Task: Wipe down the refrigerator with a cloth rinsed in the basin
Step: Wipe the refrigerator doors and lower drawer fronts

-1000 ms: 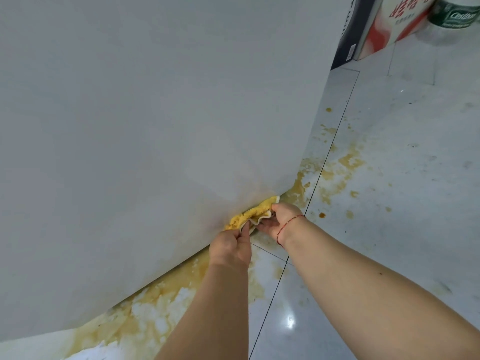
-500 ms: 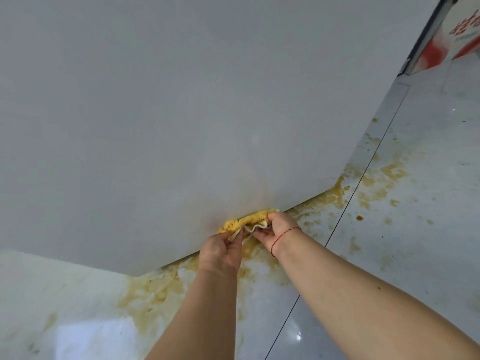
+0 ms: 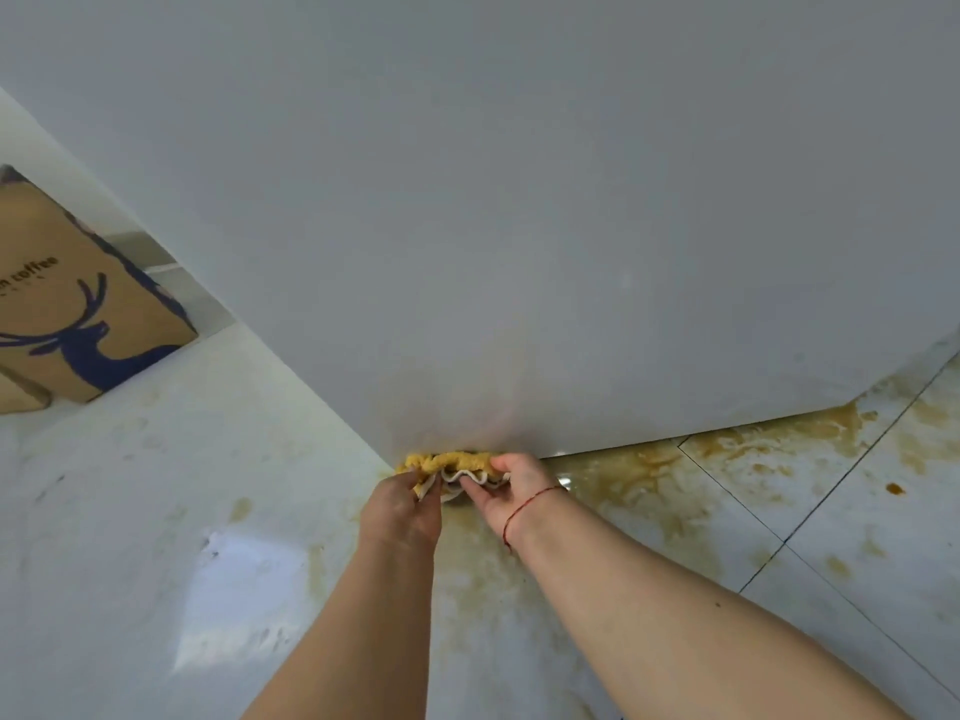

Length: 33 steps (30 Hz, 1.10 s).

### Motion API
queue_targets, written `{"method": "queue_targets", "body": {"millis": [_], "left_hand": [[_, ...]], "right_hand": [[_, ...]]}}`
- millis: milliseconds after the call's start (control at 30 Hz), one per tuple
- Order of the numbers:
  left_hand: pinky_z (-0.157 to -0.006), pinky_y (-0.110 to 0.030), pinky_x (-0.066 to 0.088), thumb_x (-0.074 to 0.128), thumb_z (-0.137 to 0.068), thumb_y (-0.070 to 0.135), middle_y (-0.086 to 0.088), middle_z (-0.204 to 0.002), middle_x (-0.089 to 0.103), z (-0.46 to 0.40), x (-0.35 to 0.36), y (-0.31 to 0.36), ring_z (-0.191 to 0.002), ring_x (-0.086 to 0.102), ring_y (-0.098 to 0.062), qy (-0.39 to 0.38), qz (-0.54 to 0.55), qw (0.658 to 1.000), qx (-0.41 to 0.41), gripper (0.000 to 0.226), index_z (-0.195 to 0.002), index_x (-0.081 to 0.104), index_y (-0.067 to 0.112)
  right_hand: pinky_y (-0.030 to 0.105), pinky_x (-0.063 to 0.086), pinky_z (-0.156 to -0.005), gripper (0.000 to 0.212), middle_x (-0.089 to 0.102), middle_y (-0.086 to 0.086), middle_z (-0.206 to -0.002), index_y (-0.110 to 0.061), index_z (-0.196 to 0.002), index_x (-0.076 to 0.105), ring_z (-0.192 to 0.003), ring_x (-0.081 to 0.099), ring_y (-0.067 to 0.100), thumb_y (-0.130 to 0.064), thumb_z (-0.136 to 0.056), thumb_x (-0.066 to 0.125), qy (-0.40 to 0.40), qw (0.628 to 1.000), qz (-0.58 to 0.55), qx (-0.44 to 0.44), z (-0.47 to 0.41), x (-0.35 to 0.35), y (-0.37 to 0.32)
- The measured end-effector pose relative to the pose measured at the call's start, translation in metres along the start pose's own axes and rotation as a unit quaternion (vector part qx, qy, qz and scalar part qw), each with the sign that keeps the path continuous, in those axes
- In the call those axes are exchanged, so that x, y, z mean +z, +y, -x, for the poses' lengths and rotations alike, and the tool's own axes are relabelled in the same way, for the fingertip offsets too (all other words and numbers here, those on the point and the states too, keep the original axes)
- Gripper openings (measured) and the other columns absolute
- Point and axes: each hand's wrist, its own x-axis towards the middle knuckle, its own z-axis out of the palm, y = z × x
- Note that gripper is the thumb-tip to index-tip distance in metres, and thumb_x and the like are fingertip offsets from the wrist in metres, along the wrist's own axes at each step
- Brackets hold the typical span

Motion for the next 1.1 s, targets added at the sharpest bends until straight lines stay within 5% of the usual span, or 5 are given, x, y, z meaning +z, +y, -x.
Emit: {"method": "queue_targets", "body": {"millis": [167, 300, 533, 700, 1100], "left_hand": [[-0.093, -0.026, 0.042, 0.036, -0.096, -0.008, -0.014, -0.126, 0.052, 0.005, -0.03, 0.054, -0.087, 0.057, -0.015, 0.002, 0.021, 0.996, 0.082, 0.042, -0.137, 0.039, -0.002], [-0.088, -0.025, 0.046, 0.033, -0.093, -0.016, -0.018, -0.139, 0.047, 0.021, -0.035, 0.1, -0.116, 0.055, -0.027, 0.003, 0.027, 0.992, 0.124, 0.044, -0.135, 0.042, -0.006], [-0.072, -0.027, 0.051, 0.04, -0.078, 0.002, -0.008, -0.08, 0.055, 0.083, -0.089, 0.097, -0.067, 0.054, -0.018, -0.055, 0.158, 0.981, 0.102, 0.017, -0.087, 0.055, 0.003], [-0.101, -0.045, 0.043, 0.054, -0.089, 0.042, -0.018, -0.109, 0.066, 0.11, -0.1, 0.092, -0.105, 0.061, -0.035, -0.082, 0.085, 0.99, 0.076, 0.049, -0.113, 0.06, -0.001], [-0.083, -0.043, 0.053, 0.056, -0.095, 0.02, -0.012, -0.099, 0.07, 0.163, -0.064, 0.145, -0.095, 0.066, -0.027, -0.104, -0.006, 0.987, 0.123, 0.016, -0.102, 0.061, 0.007]], "right_hand": [[0.041, 0.05, -0.079, 0.02, 0.054, 0.023, -0.115, 0.009, -0.11, 0.051, -0.106, 0.054, 0.036, 0.001, -0.095, 0.041, -0.053, 0.997, 0.032, 0.047, 0.003, 0.039, 0.049], [0.041, 0.048, -0.087, 0.016, 0.056, 0.019, -0.089, 0.004, -0.089, 0.053, -0.098, 0.055, 0.033, -0.001, -0.096, 0.04, -0.086, 0.993, 0.048, 0.061, 0.02, 0.056, 0.072], [0.045, 0.054, -0.075, 0.026, 0.06, 0.015, -0.082, -0.001, -0.085, 0.061, -0.078, 0.059, 0.03, -0.015, -0.096, 0.041, -0.153, 0.981, 0.1, 0.063, 0.073, 0.028, 0.07], [0.04, 0.052, -0.071, 0.035, 0.063, 0.015, -0.084, -0.003, -0.081, 0.064, -0.079, 0.06, 0.03, -0.031, -0.095, 0.048, -0.161, 0.978, 0.128, 0.032, 0.104, 0.023, 0.056], [0.033, 0.05, -0.072, 0.027, 0.07, 0.0, -0.102, -0.019, -0.102, 0.069, -0.096, 0.063, 0.018, -0.039, -0.092, 0.055, -0.209, 0.932, 0.278, -0.098, 0.169, 0.083, 0.043]]}}
